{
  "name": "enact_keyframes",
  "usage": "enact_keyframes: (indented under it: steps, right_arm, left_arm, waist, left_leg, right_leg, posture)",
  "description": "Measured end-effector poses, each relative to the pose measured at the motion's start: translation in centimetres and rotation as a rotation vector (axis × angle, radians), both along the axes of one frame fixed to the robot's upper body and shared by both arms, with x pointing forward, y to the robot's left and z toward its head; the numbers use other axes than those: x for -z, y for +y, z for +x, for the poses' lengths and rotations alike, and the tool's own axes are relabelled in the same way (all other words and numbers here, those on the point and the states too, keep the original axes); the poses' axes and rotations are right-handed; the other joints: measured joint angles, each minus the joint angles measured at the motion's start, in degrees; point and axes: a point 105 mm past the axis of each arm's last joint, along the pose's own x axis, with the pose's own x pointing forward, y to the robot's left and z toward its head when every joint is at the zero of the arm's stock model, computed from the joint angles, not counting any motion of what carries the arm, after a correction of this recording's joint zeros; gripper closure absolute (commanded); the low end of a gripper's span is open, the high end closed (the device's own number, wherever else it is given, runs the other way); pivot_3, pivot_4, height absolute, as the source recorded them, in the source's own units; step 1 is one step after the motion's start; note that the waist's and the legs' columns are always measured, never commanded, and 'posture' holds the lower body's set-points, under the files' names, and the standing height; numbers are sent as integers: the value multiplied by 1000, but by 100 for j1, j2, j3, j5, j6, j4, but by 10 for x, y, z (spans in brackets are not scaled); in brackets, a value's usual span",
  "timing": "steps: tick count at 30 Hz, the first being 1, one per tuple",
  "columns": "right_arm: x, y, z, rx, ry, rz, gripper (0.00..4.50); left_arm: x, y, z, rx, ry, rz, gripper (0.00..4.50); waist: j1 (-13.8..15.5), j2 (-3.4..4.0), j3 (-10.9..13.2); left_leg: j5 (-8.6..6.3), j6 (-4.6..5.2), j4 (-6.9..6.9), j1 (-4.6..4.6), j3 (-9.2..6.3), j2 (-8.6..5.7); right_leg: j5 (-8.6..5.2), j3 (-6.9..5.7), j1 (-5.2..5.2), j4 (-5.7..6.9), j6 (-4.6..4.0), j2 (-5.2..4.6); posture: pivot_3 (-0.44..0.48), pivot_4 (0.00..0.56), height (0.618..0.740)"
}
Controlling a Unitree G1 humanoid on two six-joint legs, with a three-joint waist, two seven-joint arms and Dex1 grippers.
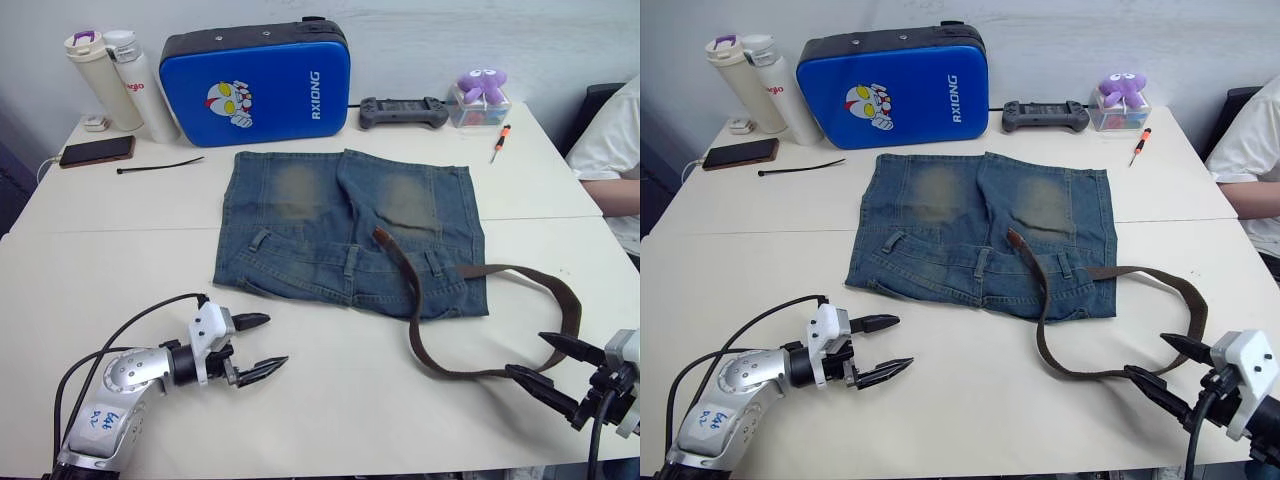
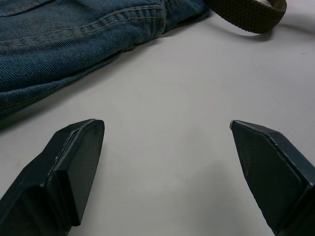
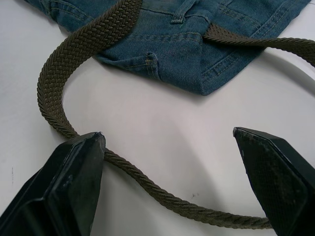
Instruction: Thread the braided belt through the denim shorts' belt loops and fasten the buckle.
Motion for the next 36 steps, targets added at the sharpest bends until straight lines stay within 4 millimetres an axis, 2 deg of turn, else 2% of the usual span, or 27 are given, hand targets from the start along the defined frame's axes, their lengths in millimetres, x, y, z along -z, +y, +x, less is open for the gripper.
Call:
enact_keyframes:
  steps: [12, 18, 27, 30, 33, 35, 36]
  right_arm:
    - [-1, 0, 0, 4, -6, -5, 20]
    - [-1, 0, 1, 6, -11, -6, 20]
    - [-3, 7, 1, 12, -24, -2, 20]
    - [-7, 14, 3, 10, -21, -6, 20]
    - [-29, 39, 27, -60, -85, -108, 20]
    - [-45, 58, 43, -98, -126, -147, 20]
    - [-48, 62, 47, -103, -135, -152, 20]
  left_arm:
    - [-5, -4, -2, 44, 81, -69, 0]
    - [-1, 1, -12, 57, 118, -72, 0]
    - [-19, -1, -10, 82, 110, -139, 0]
    - [-33, -7, -7, 163, 119, -147, 0]
    - [-79, -18, 10, 298, 60, -131, 0]
    - [-103, -19, 15, 352, 1, -92, 0]
    - [-108, -19, 16, 358, -12, -81, 0]
  waist:
    - [-8, 0, 0]
    - [-57, 0, 0]
    - [-64, 0, 0]
    - [-61, 1, -1]
    - [-73, -4, 1]
    - [-133, -2, -2]
    - [-152, -2, -1]
  left_leg:
    - [0, 0, 1, 0, 0, 0]
    - [0, 0, 1, 0, -1, 0]
    - [1, -1, 3, -1, -2, 0]
    - [2, -3, 7, -1, -4, 0]
    - [8, -7, 27, -8, -13, 0]
    - [12, -13, 21, 0, -12, 0]
    - [15, -16, 20, -4, -12, 0]
  right_leg:
    - [0, -1, 0, 1, 0, 0]
    - [0, -1, 0, 1, 0, 0]
    - [0, -2, 1, 2, 0, 0]
    - [0, -4, 1, 7, 0, 0]
    - [17, -14, 2, 15, 0, -1]
    - [22, -12, 3, 13, 0, 1]
    - [21, -13, -1, 11, 0, 2]
  posture:
    - [0, 150, 740]
    - [0, 150, 740]
    - [0, 150, 740]
    - [0, 150, 740]
    - [0, 150, 740]
    - [0, 150, 740]
    - [0, 150, 740]
